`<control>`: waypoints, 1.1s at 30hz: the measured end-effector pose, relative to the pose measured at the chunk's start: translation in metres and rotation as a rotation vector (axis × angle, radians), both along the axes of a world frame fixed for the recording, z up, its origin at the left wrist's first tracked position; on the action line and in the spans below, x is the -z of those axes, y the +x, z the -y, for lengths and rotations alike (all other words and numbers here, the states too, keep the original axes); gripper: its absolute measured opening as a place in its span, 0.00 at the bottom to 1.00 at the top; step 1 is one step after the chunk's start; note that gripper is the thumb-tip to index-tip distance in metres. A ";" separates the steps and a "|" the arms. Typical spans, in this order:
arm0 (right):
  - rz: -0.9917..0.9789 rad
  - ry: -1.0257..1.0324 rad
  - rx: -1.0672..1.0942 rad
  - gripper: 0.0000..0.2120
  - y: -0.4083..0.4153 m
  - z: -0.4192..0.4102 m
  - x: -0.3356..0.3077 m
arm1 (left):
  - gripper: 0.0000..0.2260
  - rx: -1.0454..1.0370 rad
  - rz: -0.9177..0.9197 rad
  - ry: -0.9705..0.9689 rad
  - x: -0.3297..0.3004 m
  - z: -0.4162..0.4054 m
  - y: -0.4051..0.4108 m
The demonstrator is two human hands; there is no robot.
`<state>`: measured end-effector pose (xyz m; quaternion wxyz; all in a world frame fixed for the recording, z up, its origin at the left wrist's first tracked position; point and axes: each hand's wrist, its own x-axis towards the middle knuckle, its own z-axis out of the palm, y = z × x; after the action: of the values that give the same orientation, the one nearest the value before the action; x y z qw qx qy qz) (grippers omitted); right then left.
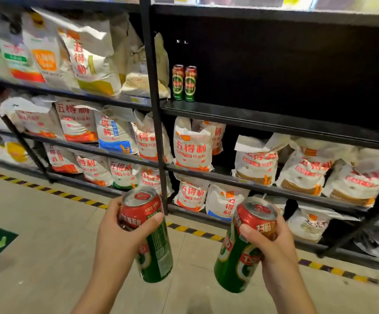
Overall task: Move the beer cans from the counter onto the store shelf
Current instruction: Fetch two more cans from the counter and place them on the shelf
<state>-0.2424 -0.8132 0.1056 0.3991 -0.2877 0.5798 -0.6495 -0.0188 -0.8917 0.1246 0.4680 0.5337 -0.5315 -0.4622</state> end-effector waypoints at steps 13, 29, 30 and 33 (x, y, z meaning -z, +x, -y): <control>-0.054 -0.002 -0.070 0.29 -0.017 0.198 0.000 | 0.19 -0.059 0.008 -0.031 0.012 0.201 -0.014; -0.122 -0.002 0.001 0.25 -0.054 0.401 -0.004 | 0.20 0.139 -0.020 -0.048 -0.004 0.416 -0.095; -0.126 -0.008 -0.003 0.27 -0.058 0.414 -0.006 | 0.21 0.144 -0.018 -0.054 -0.004 0.425 -0.102; -0.140 -0.036 -0.016 0.28 -0.074 0.455 -0.010 | 0.20 0.166 -0.021 -0.067 -0.004 0.454 -0.124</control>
<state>-0.3159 -1.2686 0.1161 0.3574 -0.3440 0.5921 -0.6351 -0.1432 -1.3459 0.1290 0.4514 0.4670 -0.5841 -0.4868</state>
